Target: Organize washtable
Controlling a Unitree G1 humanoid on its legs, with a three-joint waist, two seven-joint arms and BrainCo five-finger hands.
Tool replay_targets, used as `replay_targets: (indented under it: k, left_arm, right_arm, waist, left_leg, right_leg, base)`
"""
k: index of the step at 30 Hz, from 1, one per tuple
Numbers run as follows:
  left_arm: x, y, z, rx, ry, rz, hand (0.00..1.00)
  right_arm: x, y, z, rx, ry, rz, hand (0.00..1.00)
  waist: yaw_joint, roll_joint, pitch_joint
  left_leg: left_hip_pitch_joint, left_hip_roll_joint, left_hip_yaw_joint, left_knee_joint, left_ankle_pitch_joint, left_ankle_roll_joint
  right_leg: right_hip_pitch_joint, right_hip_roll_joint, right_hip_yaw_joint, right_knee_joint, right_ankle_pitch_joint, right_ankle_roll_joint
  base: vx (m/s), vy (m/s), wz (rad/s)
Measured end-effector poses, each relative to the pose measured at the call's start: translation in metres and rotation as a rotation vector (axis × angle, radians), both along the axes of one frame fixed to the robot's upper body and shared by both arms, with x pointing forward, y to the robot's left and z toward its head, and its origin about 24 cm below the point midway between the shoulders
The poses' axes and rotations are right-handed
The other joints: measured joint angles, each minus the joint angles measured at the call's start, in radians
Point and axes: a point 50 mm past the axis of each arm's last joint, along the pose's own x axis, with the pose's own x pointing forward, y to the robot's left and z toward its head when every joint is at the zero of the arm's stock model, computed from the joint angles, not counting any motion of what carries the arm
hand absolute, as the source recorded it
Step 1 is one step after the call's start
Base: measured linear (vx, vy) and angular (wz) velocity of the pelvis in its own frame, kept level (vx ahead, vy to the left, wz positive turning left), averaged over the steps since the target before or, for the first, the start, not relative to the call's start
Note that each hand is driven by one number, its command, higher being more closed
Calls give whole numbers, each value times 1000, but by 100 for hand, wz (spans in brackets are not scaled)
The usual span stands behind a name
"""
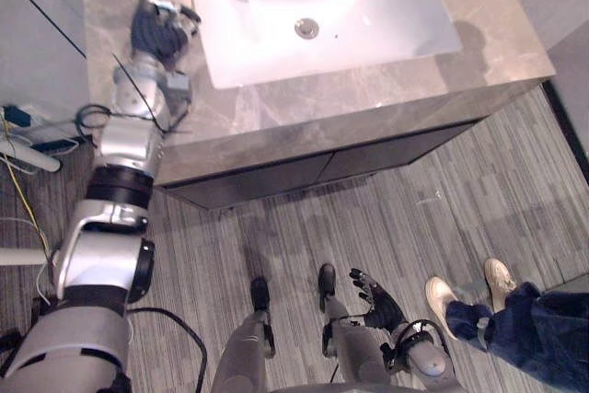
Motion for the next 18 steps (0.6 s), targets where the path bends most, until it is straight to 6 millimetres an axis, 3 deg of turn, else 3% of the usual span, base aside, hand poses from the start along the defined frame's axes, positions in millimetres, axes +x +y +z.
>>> replay_targets:
  k: [9,18]
  left_arm:
    - [-11,-10,71,73,-169,-9,100]
    - [-21,-11,118,140,-246,33,100]
  right_arm:
    - [5,1,5,4,-33,-14,0]
    - [6,4,7,21,-50,-4,0]
  waist:
    - [-10,-49,79]
    - [-14,-63,132]
  left_leg:
    - [-90,13,1,91,-31,10]
    - [-150,28,-10,177,-66,13]
  right_leg:
    - [-47,6,1,3,13,2]
    - [-63,17,-1,3,20,0]
  base:
    - [0,0,0]
    - [-2,-1,1]
